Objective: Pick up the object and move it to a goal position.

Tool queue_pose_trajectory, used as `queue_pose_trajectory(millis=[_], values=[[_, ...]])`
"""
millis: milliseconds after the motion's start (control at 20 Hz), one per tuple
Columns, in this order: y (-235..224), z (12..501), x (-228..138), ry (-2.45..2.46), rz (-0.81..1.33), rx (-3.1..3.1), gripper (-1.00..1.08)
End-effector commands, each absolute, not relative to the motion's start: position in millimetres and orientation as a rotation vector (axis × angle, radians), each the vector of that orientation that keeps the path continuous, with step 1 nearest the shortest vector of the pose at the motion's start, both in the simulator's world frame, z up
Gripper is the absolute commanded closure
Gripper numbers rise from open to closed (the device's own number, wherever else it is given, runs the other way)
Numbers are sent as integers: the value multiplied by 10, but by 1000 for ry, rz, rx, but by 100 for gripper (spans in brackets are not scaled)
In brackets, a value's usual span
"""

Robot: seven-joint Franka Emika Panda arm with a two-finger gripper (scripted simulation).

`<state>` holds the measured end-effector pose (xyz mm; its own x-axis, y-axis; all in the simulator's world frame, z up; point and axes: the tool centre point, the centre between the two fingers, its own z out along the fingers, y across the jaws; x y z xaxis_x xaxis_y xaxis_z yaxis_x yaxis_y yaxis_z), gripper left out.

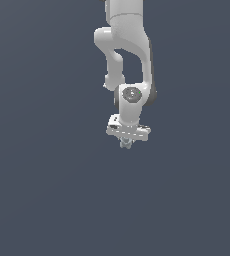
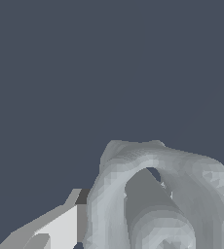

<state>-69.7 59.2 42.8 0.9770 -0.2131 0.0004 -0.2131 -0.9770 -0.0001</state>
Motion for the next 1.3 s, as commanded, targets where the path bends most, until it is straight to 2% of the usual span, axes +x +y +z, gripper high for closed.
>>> queue_pose_trajectory(millis=[0,700,1250], values=[[592,419,-698,337,0,-3124,108],[638,520,-668,336,-2,-3123,108],[942,1152,-478,337,-2,-3124,108]])
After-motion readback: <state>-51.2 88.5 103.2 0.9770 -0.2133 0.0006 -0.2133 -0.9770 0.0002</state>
